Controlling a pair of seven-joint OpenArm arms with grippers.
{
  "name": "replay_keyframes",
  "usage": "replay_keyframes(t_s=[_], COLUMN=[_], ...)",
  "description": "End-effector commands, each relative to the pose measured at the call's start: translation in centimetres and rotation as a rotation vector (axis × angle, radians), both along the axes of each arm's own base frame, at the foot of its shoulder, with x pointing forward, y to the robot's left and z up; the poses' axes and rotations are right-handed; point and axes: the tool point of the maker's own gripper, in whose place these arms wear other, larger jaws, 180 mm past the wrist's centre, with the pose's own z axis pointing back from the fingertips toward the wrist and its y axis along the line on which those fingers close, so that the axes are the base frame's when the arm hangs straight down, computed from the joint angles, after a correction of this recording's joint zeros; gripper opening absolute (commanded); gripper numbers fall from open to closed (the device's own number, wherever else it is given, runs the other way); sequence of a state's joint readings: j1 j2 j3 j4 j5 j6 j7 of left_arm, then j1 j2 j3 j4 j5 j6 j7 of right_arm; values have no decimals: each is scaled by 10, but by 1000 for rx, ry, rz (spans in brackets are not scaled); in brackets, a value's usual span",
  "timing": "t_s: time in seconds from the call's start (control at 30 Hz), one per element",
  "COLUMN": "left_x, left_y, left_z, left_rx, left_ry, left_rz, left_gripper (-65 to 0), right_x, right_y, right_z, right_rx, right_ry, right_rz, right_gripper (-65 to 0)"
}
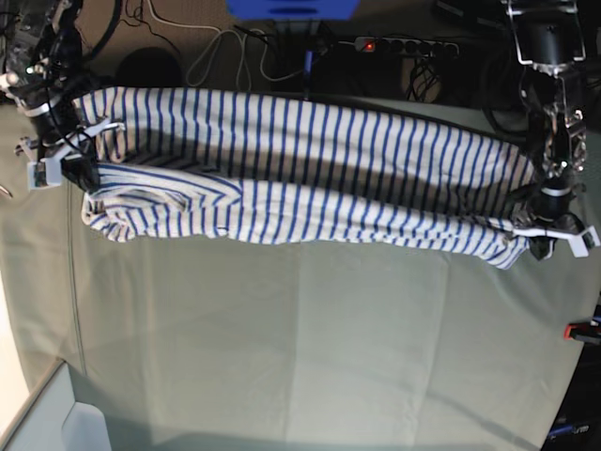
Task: Layout the t-shirt on the table in an organized manner, then fold the t-shirt properly
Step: 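Drag the folded shirt strip with both grippers to straighten it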
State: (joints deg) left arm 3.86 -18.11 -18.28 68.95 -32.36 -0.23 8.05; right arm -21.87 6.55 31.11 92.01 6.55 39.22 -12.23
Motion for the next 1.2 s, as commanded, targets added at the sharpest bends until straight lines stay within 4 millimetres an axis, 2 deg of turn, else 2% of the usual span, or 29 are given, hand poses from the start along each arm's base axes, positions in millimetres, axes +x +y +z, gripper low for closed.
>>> replay_keyframes(t_s=[0.0, 0.13, 0.27, 0.37, 0.57, 0.77, 0.9, 0.97, 1.03, 1.17], left_x=[5, -11, -22, -36, -48, -51, -54, -55, -56, -58], left_y=[9, 7, -6, -8, -18, -18, -1, 7, 8, 8], left_z=[20, 5, -10, -21, -35, -35, -27, -25, -24, -28], left_rx=[38, 36, -1, -6, -33, -31, -23, -19, -18, -21], left_ry=[-54, -11, 13, 47, 75, 77, 56, 50, 49, 59], left_rz=[1, -2, 2, 4, 9, 10, 57, 78, 82, 83], left_gripper=[-650, -650, -650, -650, -650, -650, -650, -650, -650, -650], right_x=[1, -13, -22, -29, -45, -58, -64, -68, -74, -78], right_y=[-1, 5, 8, 8, 9, 14, 11, 1, -7, -7], right_z=[11, 1, -5, -8, -10, -4, -13, -16, -21, -28], right_rx=[4, 24, 38, 37, 38, 71, 80, 76, 76, 85], right_ry=[-42, -6, 13, 30, 45, -20, 7, 13, 28, 45], right_rz=[14, 11, -1, -1, 0, -15, -27, -62, -90, -97], right_gripper=[-650, -650, -650, -650, -650, -650, -650, -650, -650, -650])
